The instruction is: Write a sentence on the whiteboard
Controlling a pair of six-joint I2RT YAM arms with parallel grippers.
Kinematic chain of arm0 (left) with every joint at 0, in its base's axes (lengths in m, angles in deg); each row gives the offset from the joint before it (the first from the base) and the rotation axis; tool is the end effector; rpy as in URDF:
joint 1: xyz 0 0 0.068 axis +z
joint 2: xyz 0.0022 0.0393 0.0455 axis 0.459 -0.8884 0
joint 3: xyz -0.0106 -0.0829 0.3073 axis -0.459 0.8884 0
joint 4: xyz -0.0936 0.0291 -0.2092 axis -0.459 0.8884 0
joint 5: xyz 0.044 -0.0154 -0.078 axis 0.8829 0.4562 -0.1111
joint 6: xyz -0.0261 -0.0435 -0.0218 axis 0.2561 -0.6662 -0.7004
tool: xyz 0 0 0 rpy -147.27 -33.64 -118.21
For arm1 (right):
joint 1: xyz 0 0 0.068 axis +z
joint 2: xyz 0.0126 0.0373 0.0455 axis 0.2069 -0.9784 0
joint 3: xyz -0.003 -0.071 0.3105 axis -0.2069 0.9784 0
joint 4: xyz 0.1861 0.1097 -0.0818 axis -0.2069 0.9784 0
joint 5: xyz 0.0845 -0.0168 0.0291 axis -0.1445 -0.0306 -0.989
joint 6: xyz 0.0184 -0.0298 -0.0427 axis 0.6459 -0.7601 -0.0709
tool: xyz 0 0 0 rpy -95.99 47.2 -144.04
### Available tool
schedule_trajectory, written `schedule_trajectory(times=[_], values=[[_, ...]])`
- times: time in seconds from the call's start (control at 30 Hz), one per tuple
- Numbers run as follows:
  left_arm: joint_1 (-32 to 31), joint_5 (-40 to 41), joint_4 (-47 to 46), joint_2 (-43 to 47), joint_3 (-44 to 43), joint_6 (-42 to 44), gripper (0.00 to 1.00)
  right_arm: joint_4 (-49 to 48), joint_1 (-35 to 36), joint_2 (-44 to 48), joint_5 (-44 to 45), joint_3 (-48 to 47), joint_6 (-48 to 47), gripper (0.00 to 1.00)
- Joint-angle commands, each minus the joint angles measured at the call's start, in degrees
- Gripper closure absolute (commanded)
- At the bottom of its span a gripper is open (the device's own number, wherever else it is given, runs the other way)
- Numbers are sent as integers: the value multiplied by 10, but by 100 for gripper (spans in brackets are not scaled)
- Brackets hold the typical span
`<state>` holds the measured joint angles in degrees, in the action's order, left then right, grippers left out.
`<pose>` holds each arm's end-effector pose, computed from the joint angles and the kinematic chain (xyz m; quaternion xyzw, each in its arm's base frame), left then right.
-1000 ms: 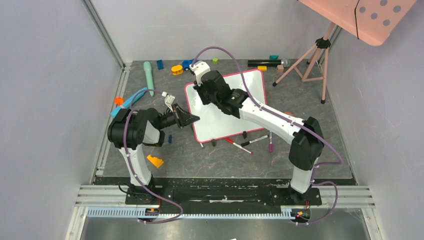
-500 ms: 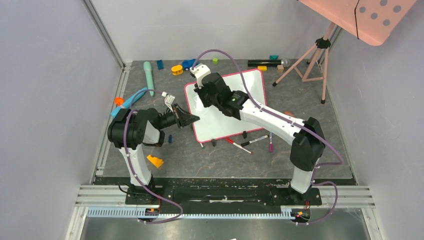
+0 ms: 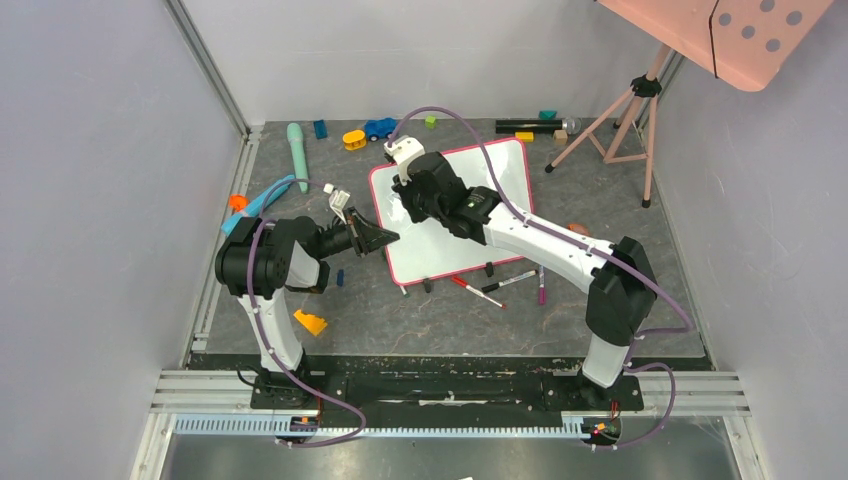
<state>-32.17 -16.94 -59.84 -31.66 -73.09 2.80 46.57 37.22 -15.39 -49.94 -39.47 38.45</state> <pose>0.3142 -0.0599 0.2048 0.1924 0.6656 -0.5600 0.4543 0.2678 0.2983 0.3693 -0.2927 0.8165 0.1391 0.4778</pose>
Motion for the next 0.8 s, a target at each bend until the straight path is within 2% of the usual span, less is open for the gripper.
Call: schedule_trajectory(times=[0.0, 0.77], values=[[3, 24, -15, -40, 13, 156, 96, 0, -3, 13, 4, -4, 8, 100], [4, 21, -15, -39, 13, 157, 96, 22, -13, -45, 37, -106, -2, 100]])
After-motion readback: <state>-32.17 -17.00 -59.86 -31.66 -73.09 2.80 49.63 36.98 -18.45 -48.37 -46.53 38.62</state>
